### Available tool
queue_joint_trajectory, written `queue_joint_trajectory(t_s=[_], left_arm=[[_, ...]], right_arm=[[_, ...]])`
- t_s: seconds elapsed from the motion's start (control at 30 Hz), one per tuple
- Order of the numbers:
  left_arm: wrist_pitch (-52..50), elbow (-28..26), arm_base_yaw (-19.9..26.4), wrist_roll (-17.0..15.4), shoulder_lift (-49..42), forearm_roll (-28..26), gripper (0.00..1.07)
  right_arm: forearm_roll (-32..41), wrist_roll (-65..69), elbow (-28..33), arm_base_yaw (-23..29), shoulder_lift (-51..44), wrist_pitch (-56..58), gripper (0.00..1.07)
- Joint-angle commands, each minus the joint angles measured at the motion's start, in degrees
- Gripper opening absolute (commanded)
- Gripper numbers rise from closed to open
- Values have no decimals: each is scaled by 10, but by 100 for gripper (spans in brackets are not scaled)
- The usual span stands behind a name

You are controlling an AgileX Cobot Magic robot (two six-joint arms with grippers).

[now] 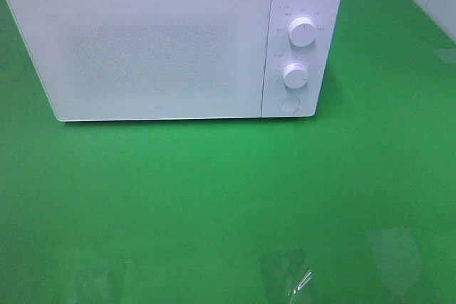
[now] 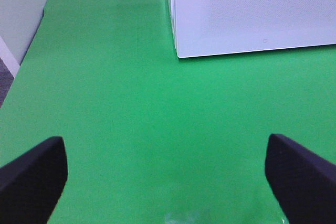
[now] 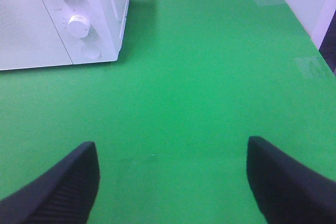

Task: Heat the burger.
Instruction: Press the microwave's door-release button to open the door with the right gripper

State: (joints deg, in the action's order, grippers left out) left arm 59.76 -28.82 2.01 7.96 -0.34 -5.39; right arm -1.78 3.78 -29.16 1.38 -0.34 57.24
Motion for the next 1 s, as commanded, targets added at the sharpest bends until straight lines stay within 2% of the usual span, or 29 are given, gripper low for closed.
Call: queue_joint_trajectory(t_s=[0.03,0.5,0.73,1.0], left_arm=[[-3,-2,2,1,-10,-1,94],[-3,-2,2,1,-10,-1,94],[-3,-2,2,1,-10,-1,94],[-3,-2,2,1,-10,-1,94]], right_arm=[[-1,-5,1,1,-14,-2,76],[1,-25,-13,1,-1,-25,76],[-2,-29,-11,1,48,-116,76],[-14,-29,27,1,122,-251,76]])
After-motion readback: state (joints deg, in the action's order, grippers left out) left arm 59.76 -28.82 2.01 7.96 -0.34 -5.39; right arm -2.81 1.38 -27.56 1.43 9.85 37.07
